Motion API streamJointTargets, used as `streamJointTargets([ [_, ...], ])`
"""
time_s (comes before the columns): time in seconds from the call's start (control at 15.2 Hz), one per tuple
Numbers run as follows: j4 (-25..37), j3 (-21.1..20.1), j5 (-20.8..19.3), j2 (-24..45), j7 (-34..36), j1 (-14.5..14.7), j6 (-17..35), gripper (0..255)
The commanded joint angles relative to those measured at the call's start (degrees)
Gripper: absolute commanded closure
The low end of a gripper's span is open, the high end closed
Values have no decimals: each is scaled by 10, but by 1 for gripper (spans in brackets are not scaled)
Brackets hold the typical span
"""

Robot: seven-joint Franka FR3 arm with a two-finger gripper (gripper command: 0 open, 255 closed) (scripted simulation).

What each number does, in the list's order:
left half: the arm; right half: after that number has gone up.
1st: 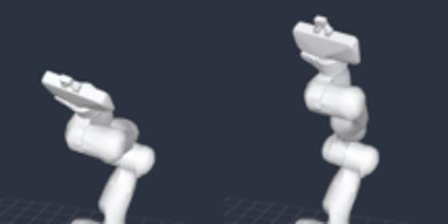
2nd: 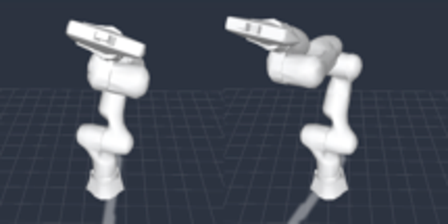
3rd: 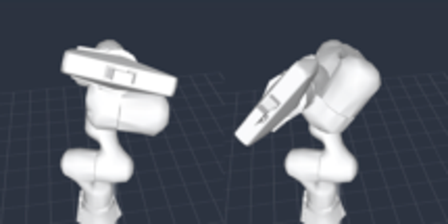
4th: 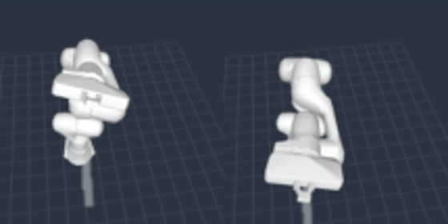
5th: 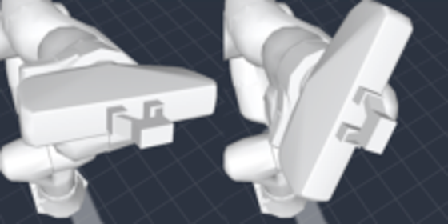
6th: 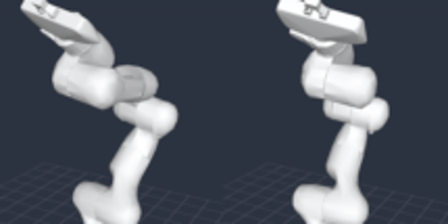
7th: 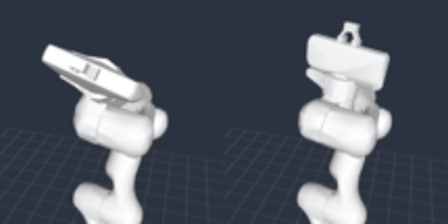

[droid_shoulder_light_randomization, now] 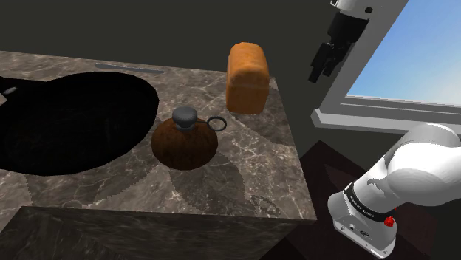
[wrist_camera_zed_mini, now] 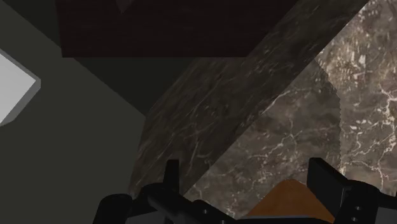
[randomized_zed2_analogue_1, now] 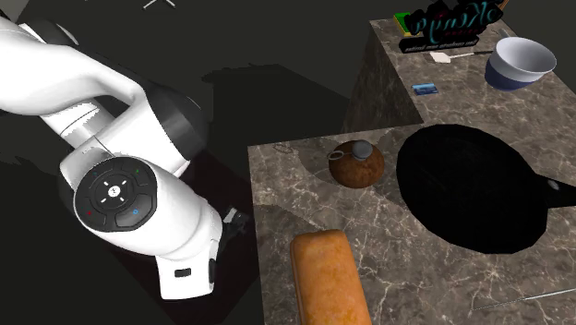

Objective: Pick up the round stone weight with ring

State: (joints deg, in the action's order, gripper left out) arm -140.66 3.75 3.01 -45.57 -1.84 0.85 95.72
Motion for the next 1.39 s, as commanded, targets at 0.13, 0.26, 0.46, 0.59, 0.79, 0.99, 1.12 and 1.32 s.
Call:
streamJointTargets([
  [0.13,8,-25,17,11,26,12,5,0],
  [0.26,18,-50,33,24,52,23,11,0],
  [0.46,39,-86,55,49,90,38,20,0],
  [0.59,55,-110,67,68,115,47,27,0],
  [0.79,85,-145,82,102,153,58,36,0],
  [0.99,120,-179,91,140,191,67,45,0],
  [1.12,146,-202,94,167,216,71,50,0],
  [1.32,190,-236,93,212,256,77,57,0],
])
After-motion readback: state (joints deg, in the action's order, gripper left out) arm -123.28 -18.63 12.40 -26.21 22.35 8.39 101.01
